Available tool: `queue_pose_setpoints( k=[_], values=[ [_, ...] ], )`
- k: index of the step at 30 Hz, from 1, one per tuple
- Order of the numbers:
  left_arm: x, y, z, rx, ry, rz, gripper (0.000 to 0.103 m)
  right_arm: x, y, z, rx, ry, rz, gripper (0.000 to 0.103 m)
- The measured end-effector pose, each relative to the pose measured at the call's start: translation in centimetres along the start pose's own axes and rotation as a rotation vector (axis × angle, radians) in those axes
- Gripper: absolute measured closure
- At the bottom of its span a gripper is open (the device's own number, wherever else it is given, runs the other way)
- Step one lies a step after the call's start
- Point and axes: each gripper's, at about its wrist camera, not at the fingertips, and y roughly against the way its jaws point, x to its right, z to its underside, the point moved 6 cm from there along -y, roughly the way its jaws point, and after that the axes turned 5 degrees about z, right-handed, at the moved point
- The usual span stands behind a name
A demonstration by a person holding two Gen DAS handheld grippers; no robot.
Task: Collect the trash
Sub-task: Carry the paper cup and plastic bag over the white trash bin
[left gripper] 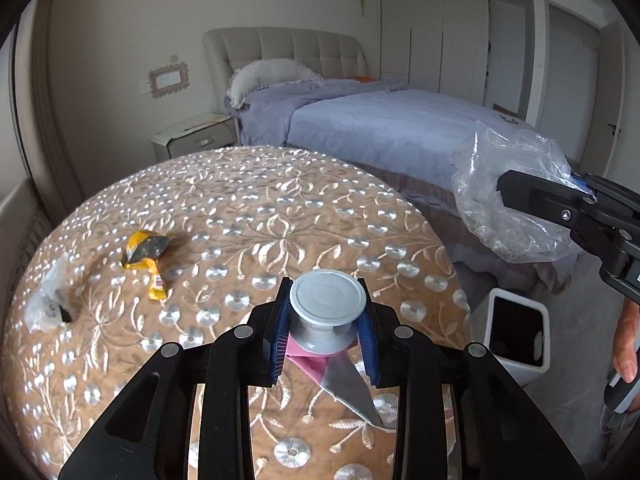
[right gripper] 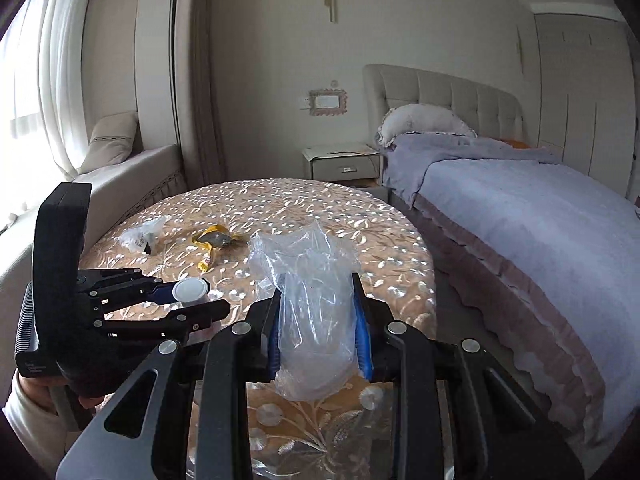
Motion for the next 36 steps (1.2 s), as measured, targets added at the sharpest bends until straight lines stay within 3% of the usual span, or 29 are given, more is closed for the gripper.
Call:
queue_pose_setpoints(
  k=[5, 10, 16, 26, 36],
  values=[
    [1.9, 0.0, -1.8, 0.028, -0.036, 0.001, 0.075, 3.2, 1.0, 0.6, 0.012, -0.053, 0.051, 0.073],
    [4.7, -0.3, -3.0, 0.039, -0.056, 0.065, 0.075, 5.9, 1.9, 1.6, 0.019, -0.094, 0.095, 0.073],
    [11.1, -2.3, -3.8, 0.021, -0.139, 0.175, 0.075, 9.4, 3.9, 2.9, 0.035, -0.139, 0.164, 0.073],
    [22.4, -8.0, -3.1, -0.061, -0.269, 0.328, 0.075, 16.6, 6.3, 7.7, 0.005, -0.233, 0.321, 0.073],
    [30.5, -14.3, -0.6, -0.167, -0.369, 0.398, 0.075, 23.0, 6.0, 13.7, -0.077, -0.360, 0.401, 0.073]
  ],
)
